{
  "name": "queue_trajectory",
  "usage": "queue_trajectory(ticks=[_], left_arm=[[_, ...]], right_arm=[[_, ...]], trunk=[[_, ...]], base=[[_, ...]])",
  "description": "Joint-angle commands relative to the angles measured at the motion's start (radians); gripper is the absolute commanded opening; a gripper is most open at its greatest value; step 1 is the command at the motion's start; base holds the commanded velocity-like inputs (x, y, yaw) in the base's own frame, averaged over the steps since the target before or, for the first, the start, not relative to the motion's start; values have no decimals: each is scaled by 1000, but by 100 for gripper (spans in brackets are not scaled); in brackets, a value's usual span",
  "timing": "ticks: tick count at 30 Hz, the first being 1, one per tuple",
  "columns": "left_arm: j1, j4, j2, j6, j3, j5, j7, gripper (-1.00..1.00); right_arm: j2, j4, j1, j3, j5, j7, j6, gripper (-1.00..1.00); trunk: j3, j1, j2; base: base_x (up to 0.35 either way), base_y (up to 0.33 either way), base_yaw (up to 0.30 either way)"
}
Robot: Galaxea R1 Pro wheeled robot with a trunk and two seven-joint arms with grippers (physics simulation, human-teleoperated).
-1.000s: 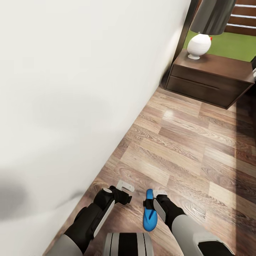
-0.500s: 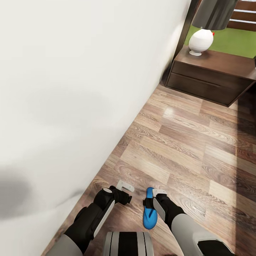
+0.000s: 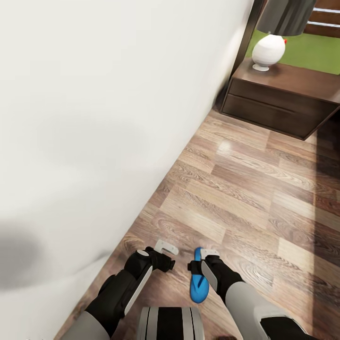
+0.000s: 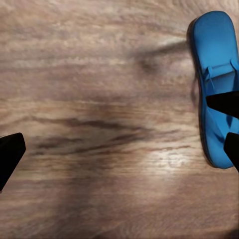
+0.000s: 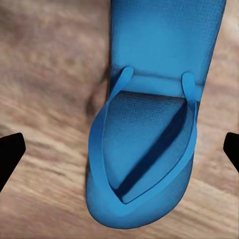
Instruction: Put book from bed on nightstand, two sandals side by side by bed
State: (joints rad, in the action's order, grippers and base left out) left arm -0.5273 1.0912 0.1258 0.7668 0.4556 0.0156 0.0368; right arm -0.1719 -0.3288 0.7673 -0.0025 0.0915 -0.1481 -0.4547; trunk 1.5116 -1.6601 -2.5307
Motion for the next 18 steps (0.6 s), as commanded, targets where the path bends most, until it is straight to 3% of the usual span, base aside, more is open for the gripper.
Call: queue_trajectory(ticks=[1, 4, 12, 18], left_arm=[[0, 1, 0, 5, 0, 1, 2, 100], [0, 2, 0, 5, 0, 1, 2, 100], [1, 6, 0, 5, 0, 1, 2, 100], [2, 8, 0, 5, 0, 1, 2, 100]], right_arm=[[0, -2, 0, 0, 10, -7, -4, 100], [-1, -1, 1, 0, 10, -7, -4, 100], [-1, 1, 3, -1, 10, -7, -4, 100], [-1, 2, 4, 0, 10, -7, -4, 100]], trunk=[[5, 0, -1], [16, -2, -1], [16, -2, -1], [36, -4, -2]], base=[[0, 0, 0], [0, 0, 0], [0, 0, 0], [0, 0, 0]])
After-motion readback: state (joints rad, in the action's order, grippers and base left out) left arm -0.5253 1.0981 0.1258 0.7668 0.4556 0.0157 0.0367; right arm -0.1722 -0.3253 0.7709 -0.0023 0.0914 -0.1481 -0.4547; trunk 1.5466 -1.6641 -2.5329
